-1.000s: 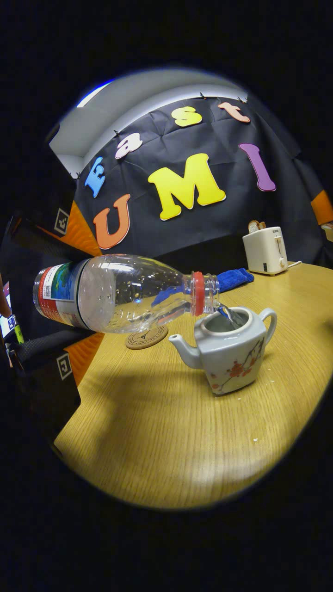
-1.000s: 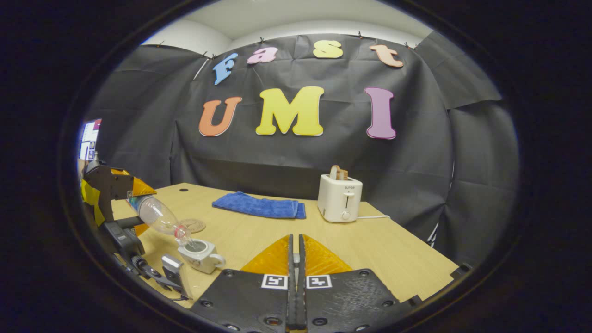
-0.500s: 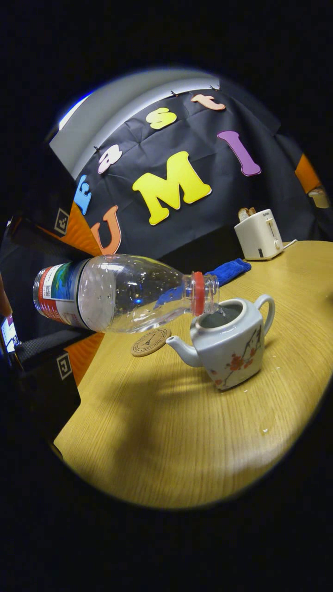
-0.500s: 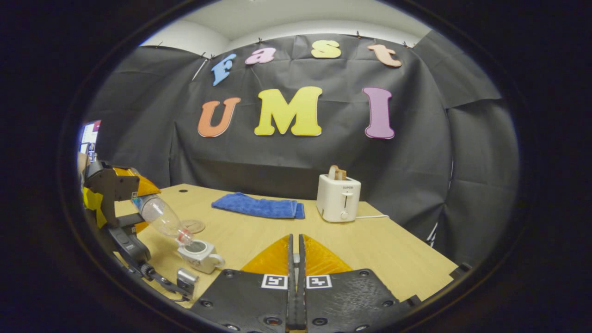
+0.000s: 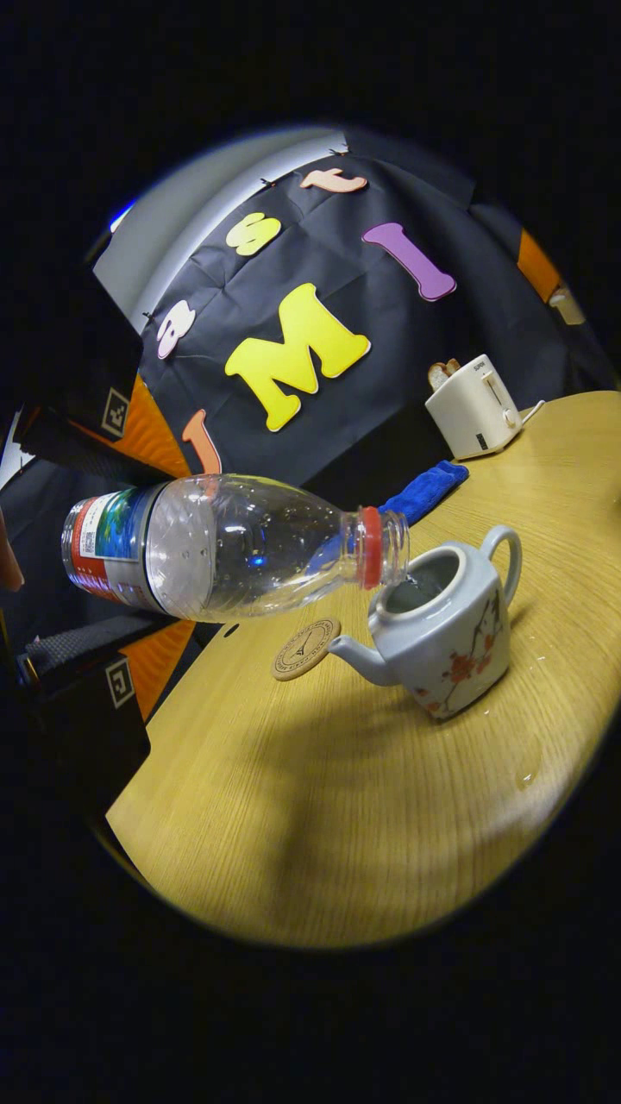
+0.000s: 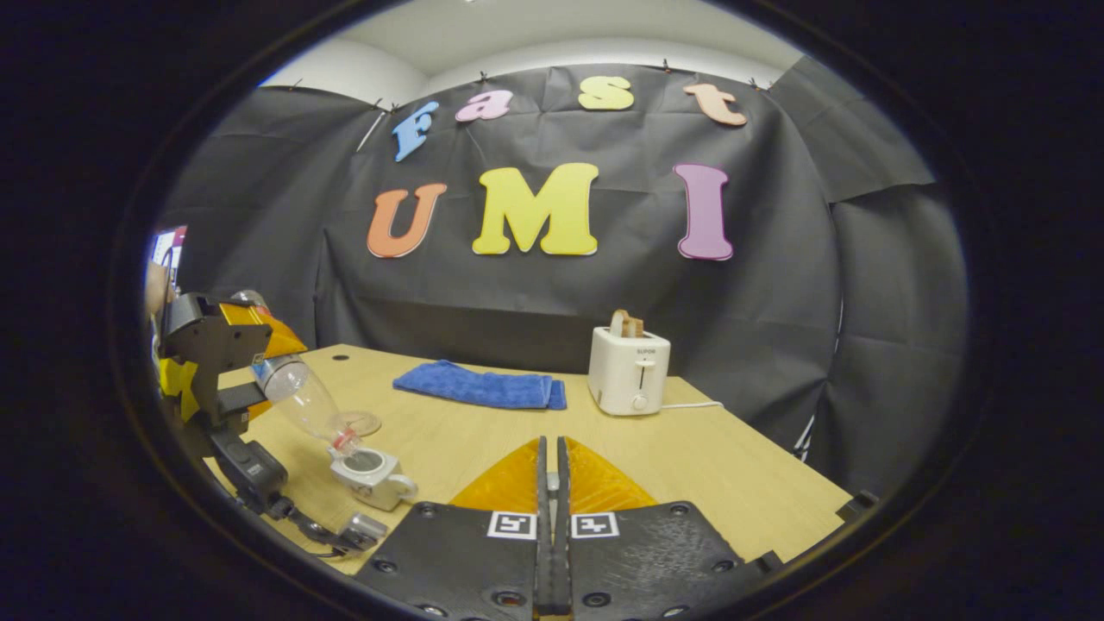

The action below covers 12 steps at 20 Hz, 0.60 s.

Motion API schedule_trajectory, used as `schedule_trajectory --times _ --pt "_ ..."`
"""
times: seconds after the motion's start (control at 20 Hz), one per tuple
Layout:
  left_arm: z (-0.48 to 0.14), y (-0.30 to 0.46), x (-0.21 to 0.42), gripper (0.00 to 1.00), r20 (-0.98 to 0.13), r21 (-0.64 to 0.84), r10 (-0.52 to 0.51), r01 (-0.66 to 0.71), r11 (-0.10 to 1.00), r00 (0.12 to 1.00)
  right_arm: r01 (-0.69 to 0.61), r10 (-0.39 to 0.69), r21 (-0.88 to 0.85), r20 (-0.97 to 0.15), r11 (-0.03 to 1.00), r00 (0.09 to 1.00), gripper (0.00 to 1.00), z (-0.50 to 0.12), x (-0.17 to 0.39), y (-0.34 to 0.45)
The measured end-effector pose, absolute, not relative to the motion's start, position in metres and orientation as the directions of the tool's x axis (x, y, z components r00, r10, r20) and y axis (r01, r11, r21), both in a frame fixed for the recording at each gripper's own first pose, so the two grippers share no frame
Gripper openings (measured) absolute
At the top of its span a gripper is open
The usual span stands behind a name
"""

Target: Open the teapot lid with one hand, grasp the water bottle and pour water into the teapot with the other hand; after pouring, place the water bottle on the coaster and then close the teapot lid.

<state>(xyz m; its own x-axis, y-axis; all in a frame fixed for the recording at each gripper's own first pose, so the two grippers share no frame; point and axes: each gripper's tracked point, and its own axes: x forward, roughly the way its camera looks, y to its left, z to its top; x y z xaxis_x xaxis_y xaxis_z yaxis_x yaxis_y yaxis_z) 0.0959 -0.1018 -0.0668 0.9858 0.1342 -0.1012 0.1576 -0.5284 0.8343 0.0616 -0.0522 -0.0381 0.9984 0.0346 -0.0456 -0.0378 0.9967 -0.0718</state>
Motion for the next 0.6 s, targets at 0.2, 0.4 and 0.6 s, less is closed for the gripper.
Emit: schedule_trajectory --times 0.2,0.4,0.6 --pt "-0.065 -0.106 0.092 0.77 -0.088 0.817 0.134 0.148 -0.558 0.987 -0.036 0.034 -0.061 -0.045 0.997 0.998 0.00 -0.038 0.062 -0.055" --pt "-0.061 -0.113 0.091 0.77 -0.075 0.803 0.122 0.133 -0.581 0.990 -0.035 0.032 -0.062 -0.046 0.997 0.998 0.00 -0.038 0.062 -0.057" --pt "-0.061 -0.114 0.092 0.77 -0.072 0.800 0.118 0.128 -0.586 0.990 -0.037 0.034 -0.063 -0.048 0.997 0.998 0.00 -0.038 0.063 -0.056"
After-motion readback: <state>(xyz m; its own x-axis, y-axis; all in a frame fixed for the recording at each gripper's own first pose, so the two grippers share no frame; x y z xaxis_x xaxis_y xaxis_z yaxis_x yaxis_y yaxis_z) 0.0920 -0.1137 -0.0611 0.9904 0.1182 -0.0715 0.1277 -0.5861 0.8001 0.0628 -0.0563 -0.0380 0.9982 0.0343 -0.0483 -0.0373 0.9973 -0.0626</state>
